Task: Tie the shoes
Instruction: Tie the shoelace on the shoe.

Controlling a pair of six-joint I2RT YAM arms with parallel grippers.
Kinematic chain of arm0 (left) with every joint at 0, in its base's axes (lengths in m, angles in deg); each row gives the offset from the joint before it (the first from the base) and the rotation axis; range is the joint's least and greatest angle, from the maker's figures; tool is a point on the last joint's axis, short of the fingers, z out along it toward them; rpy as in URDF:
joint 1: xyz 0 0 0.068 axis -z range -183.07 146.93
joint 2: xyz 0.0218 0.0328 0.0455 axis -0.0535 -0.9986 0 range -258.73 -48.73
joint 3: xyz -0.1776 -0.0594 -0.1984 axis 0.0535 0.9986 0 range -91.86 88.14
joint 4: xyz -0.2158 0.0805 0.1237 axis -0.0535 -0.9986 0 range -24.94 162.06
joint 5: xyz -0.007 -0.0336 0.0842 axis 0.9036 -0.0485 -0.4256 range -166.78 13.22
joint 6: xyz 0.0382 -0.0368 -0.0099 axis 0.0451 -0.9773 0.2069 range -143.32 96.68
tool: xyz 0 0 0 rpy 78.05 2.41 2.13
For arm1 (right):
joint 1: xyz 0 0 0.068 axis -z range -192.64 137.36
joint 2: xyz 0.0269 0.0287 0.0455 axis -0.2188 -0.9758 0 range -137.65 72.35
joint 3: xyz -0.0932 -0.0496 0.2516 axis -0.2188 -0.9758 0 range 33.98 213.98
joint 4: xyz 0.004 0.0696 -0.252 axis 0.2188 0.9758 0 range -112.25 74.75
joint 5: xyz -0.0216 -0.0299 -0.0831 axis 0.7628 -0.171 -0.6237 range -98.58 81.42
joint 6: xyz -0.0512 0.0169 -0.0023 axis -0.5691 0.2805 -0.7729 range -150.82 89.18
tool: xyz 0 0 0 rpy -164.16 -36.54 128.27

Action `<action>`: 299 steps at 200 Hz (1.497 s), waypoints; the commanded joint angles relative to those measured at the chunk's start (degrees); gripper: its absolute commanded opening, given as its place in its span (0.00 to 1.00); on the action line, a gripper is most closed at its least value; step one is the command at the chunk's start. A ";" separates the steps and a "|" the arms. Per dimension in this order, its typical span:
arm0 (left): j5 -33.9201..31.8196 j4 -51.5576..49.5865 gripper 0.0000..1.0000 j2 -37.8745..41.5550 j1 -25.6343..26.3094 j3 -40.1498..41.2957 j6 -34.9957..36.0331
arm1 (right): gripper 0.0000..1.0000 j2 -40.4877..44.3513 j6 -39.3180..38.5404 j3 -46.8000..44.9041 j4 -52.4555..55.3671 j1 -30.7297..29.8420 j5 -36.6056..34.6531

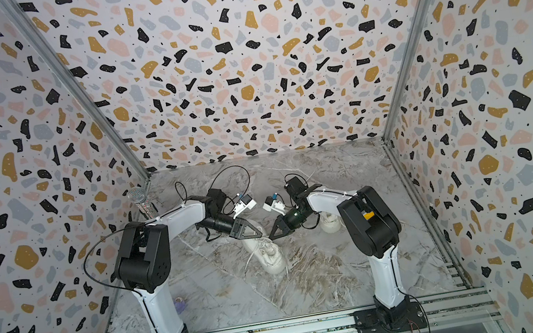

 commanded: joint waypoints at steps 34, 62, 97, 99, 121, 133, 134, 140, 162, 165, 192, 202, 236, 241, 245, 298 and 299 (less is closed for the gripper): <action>-2.80 -8.70 0.00 0.20 -0.09 -0.83 7.47 | 0.00 2.85 -0.80 0.34 2.30 0.02 -3.84; -5.24 -9.21 0.00 0.42 -0.05 -0.57 7.70 | 0.00 3.45 -1.32 0.45 2.61 0.03 -4.64; -7.55 -9.17 0.00 0.54 -0.03 -0.26 7.07 | 0.00 3.98 -3.52 0.58 4.08 0.02 -6.75; -7.73 -9.18 0.00 0.52 -0.09 -0.23 7.01 | 0.00 4.04 -3.70 0.55 4.18 0.03 -6.88; -9.00 -9.18 0.00 0.37 -0.03 -0.03 6.57 | 0.00 4.61 -5.00 0.20 4.72 0.01 -7.46; -9.51 -9.00 0.00 0.34 -0.22 -0.11 6.05 | 0.00 5.09 -5.87 -0.14 4.55 0.03 -8.22; -9.56 -9.00 0.00 0.34 -0.26 -0.07 6.00 | 0.00 5.12 -6.00 -0.16 4.61 -0.02 -8.33; -9.60 -9.00 0.00 0.35 -0.33 -0.08 5.86 | 0.00 5.30 -6.65 -0.17 4.87 -0.04 -9.03; -9.26 -8.99 0.00 0.56 -1.07 -0.21 5.32 | 0.00 5.75 -7.53 -0.19 5.21 0.03 -11.56; -9.32 -9.00 0.00 0.64 -1.16 -0.18 5.31 | 0.00 5.76 -7.54 -0.21 5.18 -0.04 -11.81; -9.83 -8.99 0.00 1.36 -1.26 0.42 5.83 | 0.00 6.28 -7.62 -0.21 4.68 0.03 -12.89; -9.72 -8.99 0.00 1.39 -1.41 0.62 5.81 | 0.00 6.50 -8.04 -0.26 4.55 0.02 -11.50; -8.69 -9.00 0.00 1.39 -1.77 0.51 5.87 | 0.00 7.67 -8.23 -1.20 1.99 0.03 -0.88; -8.51 -9.00 0.00 1.42 -1.85 0.48 5.94 | 0.00 7.77 -8.01 -1.26 1.57 0.03 0.62; -8.40 -8.99 0.00 1.40 -1.79 0.36 5.94 | 0.00 7.86 -7.92 -1.24 1.27 0.00 1.84; -7.67 -8.65 0.00 1.17 -1.79 0.21 6.12 | 0.00 7.87 -5.42 -0.99 -1.82 -0.30 6.85; -7.67 -8.65 0.00 1.15 -1.74 0.22 6.12 | 0.00 7.83 -5.34 -0.98 -1.82 -0.36 6.76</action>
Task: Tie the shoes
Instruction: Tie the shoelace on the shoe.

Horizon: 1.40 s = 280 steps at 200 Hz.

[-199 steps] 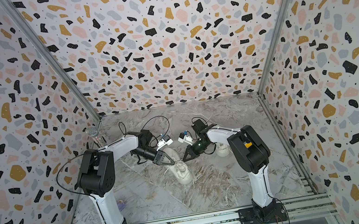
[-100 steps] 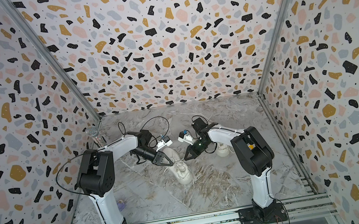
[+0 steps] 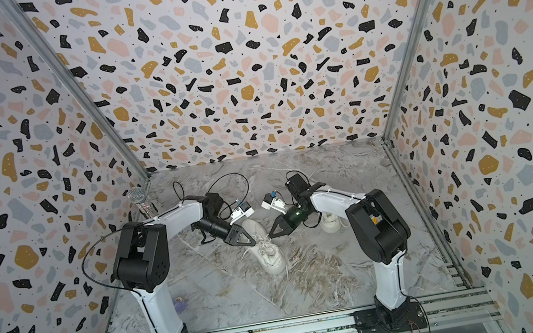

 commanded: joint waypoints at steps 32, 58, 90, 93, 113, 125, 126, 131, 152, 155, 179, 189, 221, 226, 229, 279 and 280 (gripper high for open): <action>0.27 -1.74 0.00 1.46 -0.30 0.53 0.99 | 0.00 1.90 3.77 0.88 -1.57 -0.12 -2.07; -2.31 -1.81 0.00 1.89 -0.29 1.21 1.27 | 0.00 1.38 4.19 2.08 1.09 -0.13 -9.57; -4.48 -2.07 0.00 2.10 -0.31 1.78 1.40 | 0.00 0.94 2.72 3.28 4.62 -0.20 -14.54; -4.60 -2.09 0.00 2.03 -0.34 1.70 1.44 | 0.00 0.93 2.46 3.33 4.90 -0.26 -14.94; -5.25 -2.61 0.00 1.92 -0.30 1.49 1.78 | 0.00 1.15 0.86 4.16 7.23 -0.54 -17.20; -5.45 -2.77 0.00 1.92 -0.32 1.22 1.79 | 0.00 1.44 0.13 4.46 8.20 -0.65 -18.30; -5.45 -2.78 0.00 1.87 -0.31 1.15 1.79 | 0.00 1.45 0.11 4.51 8.28 -0.64 -18.31; -5.50 -2.80 0.00 1.86 -0.30 1.04 1.75 | 0.00 1.54 -0.28 4.70 8.59 -0.68 -18.17; -5.68 -2.80 0.00 1.68 -0.40 0.23 1.15 | 0.00 2.02 -0.95 4.68 8.68 -0.85 -14.02; -5.53 -2.80 0.00 1.63 -0.41 0.14 0.98 | 0.00 2.09 -1.10 4.64 8.61 -0.92 -13.21; -2.83 -2.78 0.00 0.88 -1.28 -1.34 -0.78 | 0.00 3.17 -1.92 6.08 8.54 -1.36 -7.65; -2.64 -2.82 0.00 0.96 -1.27 -1.83 -0.89 | 0.00 3.46 -1.80 6.94 8.68 -1.43 -6.02; -2.20 -2.18 0.00 1.25 -1.34 -1.52 -0.77 | 0.00 3.77 -1.41 8.50 8.72 -2.89 -4.95; -2.16 -2.03 0.00 1.22 -1.31 -1.42 -0.76 | 0.00 3.59 -1.32 8.67 8.88 -3.17 -5.15; -2.19 -2.01 0.00 1.18 -1.32 -1.36 -0.78 | 0.00 3.50 -1.31 8.76 9.02 -3.30 -5.33; -3.13 -1.82 0.00 1.73 -1.31 -0.34 -0.06 | 0.00 1.39 -0.33 10.40 11.46 -4.16 -12.52; -3.19 -1.83 0.00 1.74 -1.29 -0.38 -0.06 | 0.00 1.34 -0.29 10.42 11.50 -4.15 -12.65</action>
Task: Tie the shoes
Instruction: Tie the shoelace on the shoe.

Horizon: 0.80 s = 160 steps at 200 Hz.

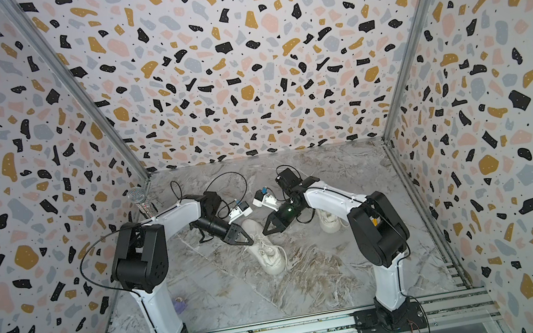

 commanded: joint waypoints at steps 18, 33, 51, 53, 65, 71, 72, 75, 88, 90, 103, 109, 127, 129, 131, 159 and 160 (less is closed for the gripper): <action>-1.71 -1.54 0.00 1.66 -0.54 1.03 1.21 | 0.00 0.32 0.20 2.31 3.87 -0.02 -6.80; -2.77 -1.50 0.00 1.74 -0.50 1.64 1.42 | 0.00 0.01 0.19 2.42 4.88 0.07 -9.31; -3.70 -1.50 0.00 1.96 -0.54 2.16 1.74 | 0.00 -0.25 0.05 2.55 5.76 0.16 -11.63; -3.77 -1.50 0.00 1.98 -0.50 2.18 1.79 | 0.00 -0.32 -0.02 2.59 5.90 0.20 -11.81; -4.13 -1.50 0.00 2.05 -0.55 2.23 1.99 | 0.00 -0.51 -0.23 2.76 6.60 0.25 -12.87; -4.22 -1.46 0.00 2.07 -0.48 2.25 2.01 | 0.00 -0.58 -0.37 2.77 6.83 0.25 -13.38; -4.24 -1.43 0.00 2.07 -0.47 2.24 2.05 | 0.00 -0.59 -0.43 2.77 6.89 0.25 -13.52; -4.26 -1.48 0.00 2.07 -0.52 2.27 2.09 | 0.00 -0.60 -0.46 2.77 6.91 0.25 -13.80; -4.50 -1.50 0.00 2.00 -0.50 2.22 2.10 | 0.00 -0.56 -0.78 2.76 7.44 0.25 -15.27; -4.56 -1.50 0.00 1.95 -0.49 2.16 2.10 | 0.00 -0.53 -0.86 2.81 7.53 0.25 -15.45; -4.70 -1.50 0.00 1.81 -0.48 2.16 2.10 | 0.00 -0.36 -1.18 2.60 7.93 0.32 -16.91; -4.87 -1.50 0.00 1.80 -0.53 2.11 2.15 | 0.00 -0.24 -1.18 2.36 7.91 0.42 -17.48; -5.28 -1.57 0.00 1.66 -0.48 2.16 2.42 | 0.00 0.18 -1.45 1.90 8.08 0.68 -18.81; -5.31 -1.58 0.00 1.71 -0.53 2.14 2.49 | 0.00 0.19 -1.51 1.90 8.17 0.69 -18.88; -5.36 -1.54 0.00 1.68 -0.54 2.13 2.46 | 0.00 0.23 -1.53 1.89 8.17 0.73 -18.96; -5.22 -1.93 0.00 1.64 -0.47 2.13 2.88 | 0.00 0.01 -1.97 1.89 8.70 0.79 -19.12; -5.22 -1.93 0.00 1.64 -0.46 2.13 2.88 | 0.00 0.01 -1.97 1.89 8.70 0.78 -19.07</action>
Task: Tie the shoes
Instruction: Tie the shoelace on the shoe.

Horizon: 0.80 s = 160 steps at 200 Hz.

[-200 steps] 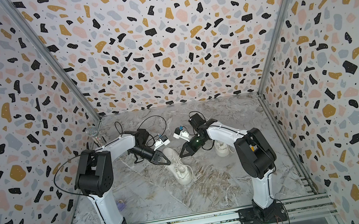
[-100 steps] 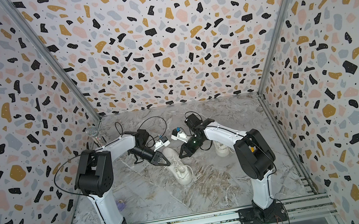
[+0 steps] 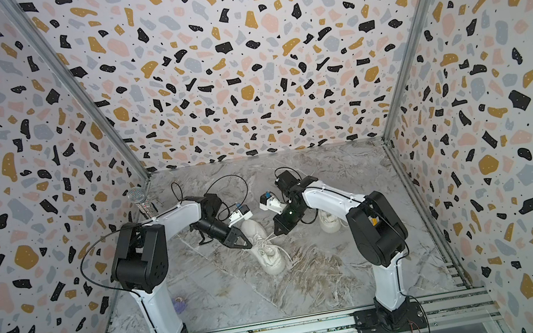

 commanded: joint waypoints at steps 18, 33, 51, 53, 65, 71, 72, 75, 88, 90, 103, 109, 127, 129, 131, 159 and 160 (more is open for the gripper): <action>-1.53 -2.29 0.00 1.61 -0.47 0.60 1.86 | 0.00 0.46 -1.53 0.91 2.51 0.55 -1.26; -2.11 -2.44 0.00 1.53 -0.53 0.60 1.84 | 0.00 0.53 -1.97 0.45 2.51 0.58 -1.52; -3.31 -2.71 0.00 1.44 -0.56 0.60 2.07 | 0.00 0.78 -2.63 -0.32 2.56 0.69 -2.83; -3.36 -2.74 0.00 1.44 -0.55 0.60 2.16 | 0.00 0.79 -2.67 -0.42 2.55 0.69 -2.93; -3.55 -2.99 0.00 1.27 -0.54 0.44 2.32 | 0.00 0.97 -2.85 -0.98 2.52 0.77 -3.21; -3.56 -3.18 0.00 1.13 -0.56 0.30 2.53 | 0.00 1.10 -2.94 -1.25 2.53 0.78 -3.23; -3.56 -3.18 0.00 1.11 -0.55 0.28 2.59 | 0.00 1.13 -2.94 -1.29 2.52 0.73 -3.23; -3.51 -3.26 0.00 1.02 -0.53 0.21 2.64 | 0.00 1.15 -3.05 -1.40 2.48 0.77 -3.23; -3.19 -3.37 0.00 0.70 -0.54 0.05 2.98 | 0.00 1.39 -3.91 -2.26 2.35 0.78 -1.19; -3.03 -3.32 0.00 0.68 -0.54 0.00 3.04 | 0.00 1.45 -4.11 -2.47 2.14 0.78 -0.50; -1.89 -3.35 0.00 0.43 -0.51 -0.13 3.23 | 0.00 2.20 -5.14 -4.19 0.08 0.78 4.67; -1.36 -3.41 0.00 0.26 -0.46 -0.22 3.31 | 0.00 2.58 -5.47 -5.05 -1.36 0.69 6.76; -0.25 -3.45 0.00 -0.19 -0.47 -0.62 3.35 | 0.00 3.36 -6.38 -6.90 -4.55 0.54 12.37; -0.16 -3.45 0.00 -0.22 -0.50 -0.69 3.35 | 0.00 3.48 -6.55 -7.05 -4.77 0.52 12.82; -0.09 -3.41 0.00 -0.27 -0.47 -0.75 3.42 | 0.00 3.56 -6.62 -7.20 -5.06 0.51 13.22; 0.56 -3.45 0.00 -0.67 -0.46 -1.16 3.34 | 0.05 3.58 -9.84 -7.94 -6.06 0.62 15.33; 0.57 -3.45 0.00 -0.67 -0.46 -1.16 3.35 | 0.06 3.55 -9.95 -7.89 -6.08 0.65 15.19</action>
